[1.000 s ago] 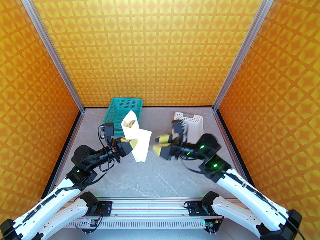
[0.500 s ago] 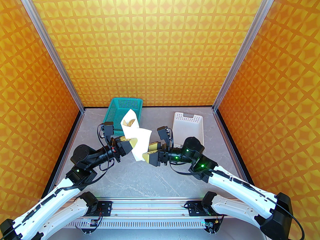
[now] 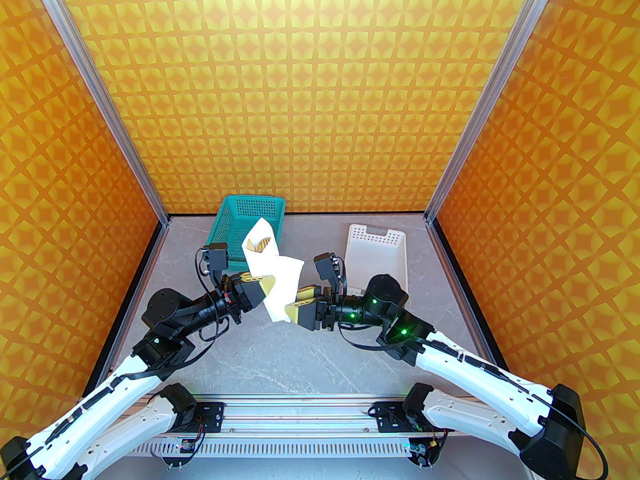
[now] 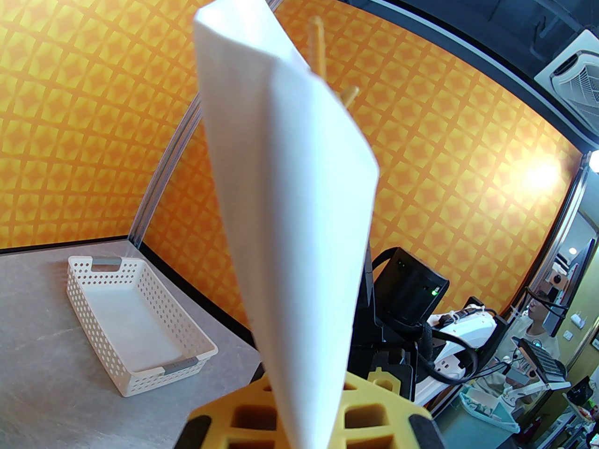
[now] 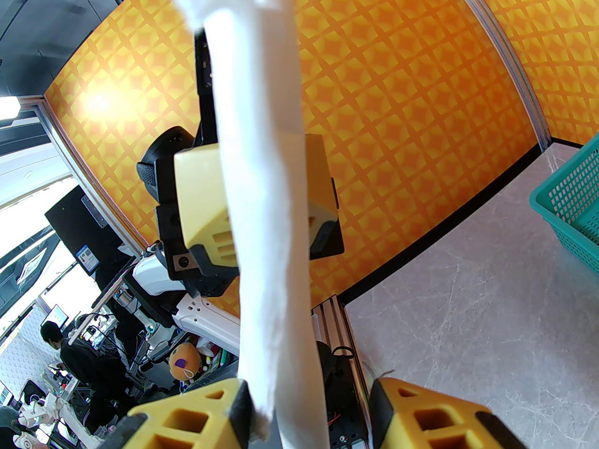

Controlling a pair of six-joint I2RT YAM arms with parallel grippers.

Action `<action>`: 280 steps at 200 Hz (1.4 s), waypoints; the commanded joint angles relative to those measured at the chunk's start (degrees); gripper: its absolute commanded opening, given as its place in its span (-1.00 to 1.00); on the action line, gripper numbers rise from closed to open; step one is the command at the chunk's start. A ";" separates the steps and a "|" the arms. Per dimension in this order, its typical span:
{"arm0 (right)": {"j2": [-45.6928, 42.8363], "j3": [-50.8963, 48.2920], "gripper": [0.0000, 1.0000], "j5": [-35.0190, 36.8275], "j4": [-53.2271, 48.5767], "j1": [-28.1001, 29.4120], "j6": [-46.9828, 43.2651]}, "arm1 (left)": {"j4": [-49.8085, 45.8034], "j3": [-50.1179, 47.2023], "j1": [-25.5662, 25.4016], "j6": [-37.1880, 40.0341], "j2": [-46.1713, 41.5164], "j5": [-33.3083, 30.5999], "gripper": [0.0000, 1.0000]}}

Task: Place the utensils on the paper napkin and roll it up

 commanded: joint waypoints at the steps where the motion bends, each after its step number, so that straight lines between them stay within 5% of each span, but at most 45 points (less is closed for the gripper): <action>1: -0.50 -1.13 -0.04 -0.90 2.33 0.41 0.56 | 3.15 1.09 0.19 -2.37 0.29 0.39 -1.00; 200: -5.23 -3.66 -1.00 -1.84 -1.34 0.39 -1.22 | 4.80 2.62 0.11 -4.38 1.28 1.72 -1.00; 224: -5.70 -4.04 -0.99 -1.69 -1.86 0.41 -1.50 | 5.14 2.78 0.12 -4.75 1.55 1.83 -1.00; 251: -7.48 -3.33 -0.49 1.01 -6.06 0.37 -3.75 | 4.68 2.65 0.10 -4.23 1.37 2.00 -1.00; 280: -11.98 -0.25 -0.18 6.71 -18.66 0.31 -10.75 | 1.89 3.31 0.09 -2.09 1.20 1.99 -1.00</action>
